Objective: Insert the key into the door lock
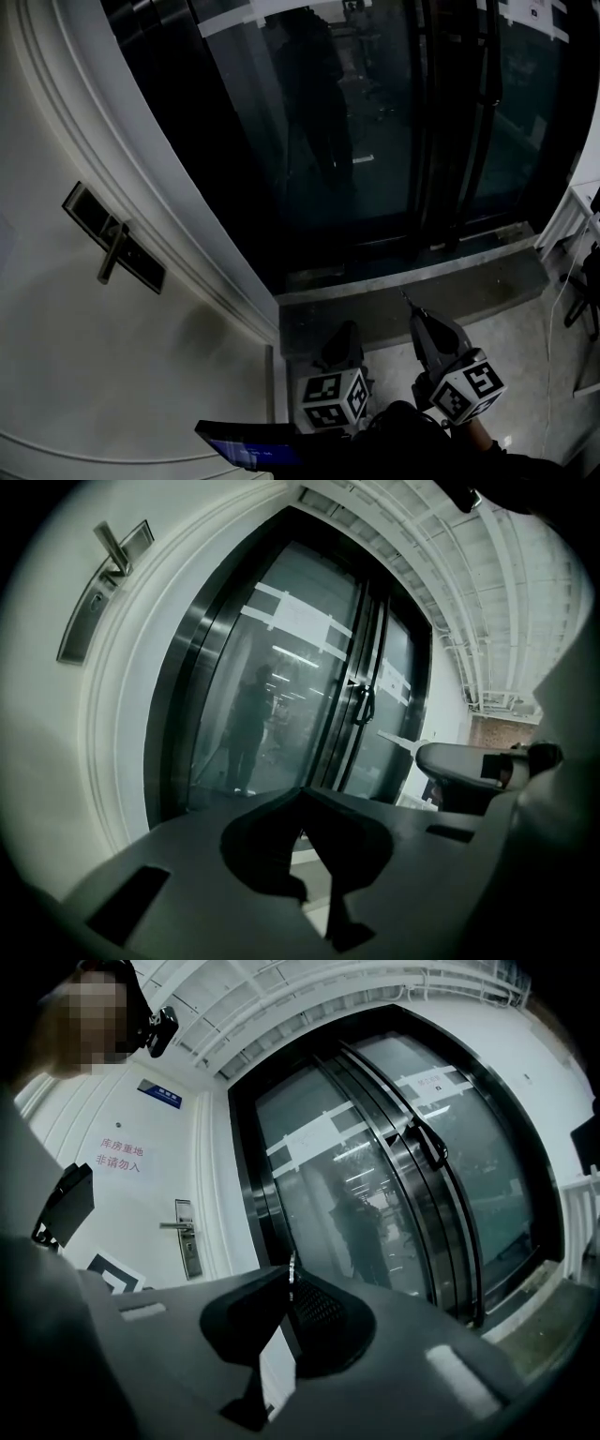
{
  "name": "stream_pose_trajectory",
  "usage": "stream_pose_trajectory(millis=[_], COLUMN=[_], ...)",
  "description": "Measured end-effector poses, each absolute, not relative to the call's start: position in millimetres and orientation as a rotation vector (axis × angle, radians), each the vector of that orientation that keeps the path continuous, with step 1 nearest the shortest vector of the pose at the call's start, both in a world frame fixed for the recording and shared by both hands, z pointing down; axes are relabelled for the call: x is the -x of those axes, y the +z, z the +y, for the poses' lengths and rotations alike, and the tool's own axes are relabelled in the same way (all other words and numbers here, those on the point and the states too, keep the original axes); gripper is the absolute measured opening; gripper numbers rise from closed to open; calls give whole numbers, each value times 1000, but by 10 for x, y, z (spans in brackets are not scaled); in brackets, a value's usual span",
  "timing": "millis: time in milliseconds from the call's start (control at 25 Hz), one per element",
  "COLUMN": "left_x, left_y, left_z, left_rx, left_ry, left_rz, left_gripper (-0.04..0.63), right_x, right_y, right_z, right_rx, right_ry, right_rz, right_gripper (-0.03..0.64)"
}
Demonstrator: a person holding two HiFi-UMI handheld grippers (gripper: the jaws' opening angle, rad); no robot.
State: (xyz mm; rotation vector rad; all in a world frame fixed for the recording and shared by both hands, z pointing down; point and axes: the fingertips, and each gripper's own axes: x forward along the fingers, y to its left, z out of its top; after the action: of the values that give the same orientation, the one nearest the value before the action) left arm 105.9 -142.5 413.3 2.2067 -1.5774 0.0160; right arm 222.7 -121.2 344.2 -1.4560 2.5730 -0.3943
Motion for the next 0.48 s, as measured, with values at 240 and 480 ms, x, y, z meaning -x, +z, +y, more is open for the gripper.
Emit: stream_pose_trajectory(millis=[240, 480], left_x=[-1156, -1182], left_y=[4254, 4190], left_z=[-1763, -2373], left_rx=[-2172, -2134], left_ry=[23, 0], left_rz=[-1574, -1655], left_gripper=[0, 0], right_x=[-2306, -2329], right_y=[3529, 3452], right_z=[-1574, -2271], right_rx=[1453, 1352], right_ry=[-414, -399], right_rz=[2595, 2652], right_gripper=[12, 12])
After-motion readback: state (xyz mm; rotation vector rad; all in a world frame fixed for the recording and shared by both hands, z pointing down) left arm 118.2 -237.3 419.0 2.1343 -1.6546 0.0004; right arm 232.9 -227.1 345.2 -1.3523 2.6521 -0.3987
